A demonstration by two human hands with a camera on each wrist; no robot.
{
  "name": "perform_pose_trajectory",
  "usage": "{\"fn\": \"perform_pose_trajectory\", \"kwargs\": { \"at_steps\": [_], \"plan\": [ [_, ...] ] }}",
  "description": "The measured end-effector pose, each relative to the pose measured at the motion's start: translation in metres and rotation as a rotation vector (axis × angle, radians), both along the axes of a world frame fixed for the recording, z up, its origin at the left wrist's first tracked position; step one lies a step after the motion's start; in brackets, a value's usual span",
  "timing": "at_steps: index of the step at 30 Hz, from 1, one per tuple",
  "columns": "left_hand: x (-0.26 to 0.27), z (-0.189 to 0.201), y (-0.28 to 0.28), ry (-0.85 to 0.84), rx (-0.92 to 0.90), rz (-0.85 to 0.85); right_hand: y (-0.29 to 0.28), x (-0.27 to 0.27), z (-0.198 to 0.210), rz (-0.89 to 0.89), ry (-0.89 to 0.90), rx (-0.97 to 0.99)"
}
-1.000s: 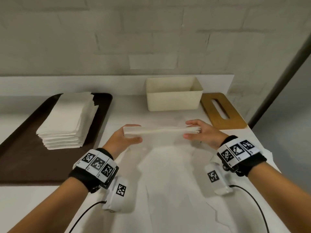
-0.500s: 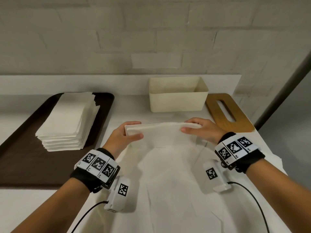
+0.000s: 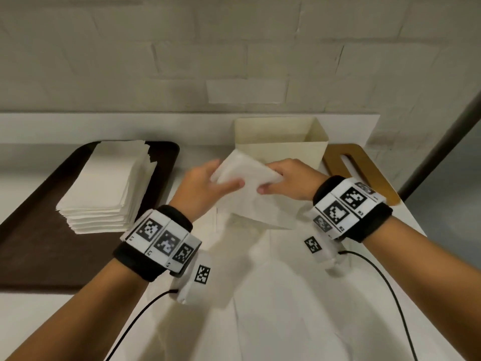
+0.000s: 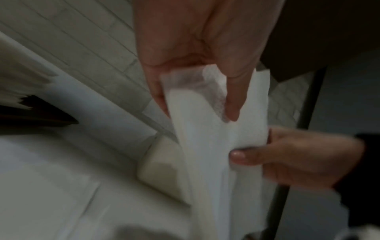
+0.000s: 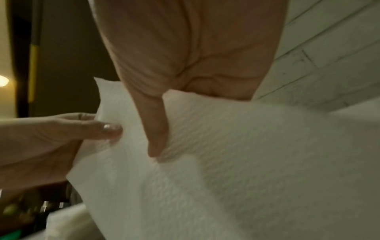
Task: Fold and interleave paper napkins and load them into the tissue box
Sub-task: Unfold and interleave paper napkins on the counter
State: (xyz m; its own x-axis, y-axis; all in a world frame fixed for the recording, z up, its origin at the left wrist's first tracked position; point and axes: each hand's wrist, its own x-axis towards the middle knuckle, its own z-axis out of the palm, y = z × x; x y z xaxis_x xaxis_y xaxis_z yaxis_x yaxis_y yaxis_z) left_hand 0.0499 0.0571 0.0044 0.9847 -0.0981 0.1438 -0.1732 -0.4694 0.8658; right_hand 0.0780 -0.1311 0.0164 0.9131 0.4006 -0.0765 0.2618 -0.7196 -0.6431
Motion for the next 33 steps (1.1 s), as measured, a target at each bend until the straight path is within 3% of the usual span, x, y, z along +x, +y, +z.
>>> {"fn": "perform_pose_trajectory", "kwargs": {
  "at_steps": [2,4,6,15,18,21,26,28,33],
  "plan": [
    [0.005,0.012,0.003,-0.023,-0.149,0.032,0.000,0.003,0.003,-0.098,0.104,0.203],
    [0.008,0.015,0.007,0.055,-0.308,0.042,-0.002,0.002,0.003,-0.176,0.196,0.410],
    [0.007,0.011,0.004,0.127,-0.311,0.027,-0.002,0.001,-0.002,-0.206,0.260,0.545],
    [0.005,-0.016,-0.019,0.146,-0.387,-0.021,-0.005,-0.011,-0.007,-0.219,0.235,0.622],
    [0.004,-0.024,-0.022,0.197,-0.333,-0.041,-0.011,-0.013,-0.007,-0.216,0.248,0.583],
    [0.003,-0.031,-0.025,0.218,-0.271,-0.055,-0.010,-0.015,-0.007,-0.226,0.265,0.686],
    [0.007,-0.025,-0.031,0.155,-0.358,0.000,0.001,-0.013,0.005,-0.223,0.152,0.653],
    [0.008,-0.024,-0.030,0.160,-0.402,-0.021,0.002,-0.011,0.011,-0.251,0.124,0.700],
    [0.005,-0.033,-0.015,0.335,-0.290,-0.058,-0.012,-0.004,0.015,-0.360,0.214,0.996]
  ]
}}
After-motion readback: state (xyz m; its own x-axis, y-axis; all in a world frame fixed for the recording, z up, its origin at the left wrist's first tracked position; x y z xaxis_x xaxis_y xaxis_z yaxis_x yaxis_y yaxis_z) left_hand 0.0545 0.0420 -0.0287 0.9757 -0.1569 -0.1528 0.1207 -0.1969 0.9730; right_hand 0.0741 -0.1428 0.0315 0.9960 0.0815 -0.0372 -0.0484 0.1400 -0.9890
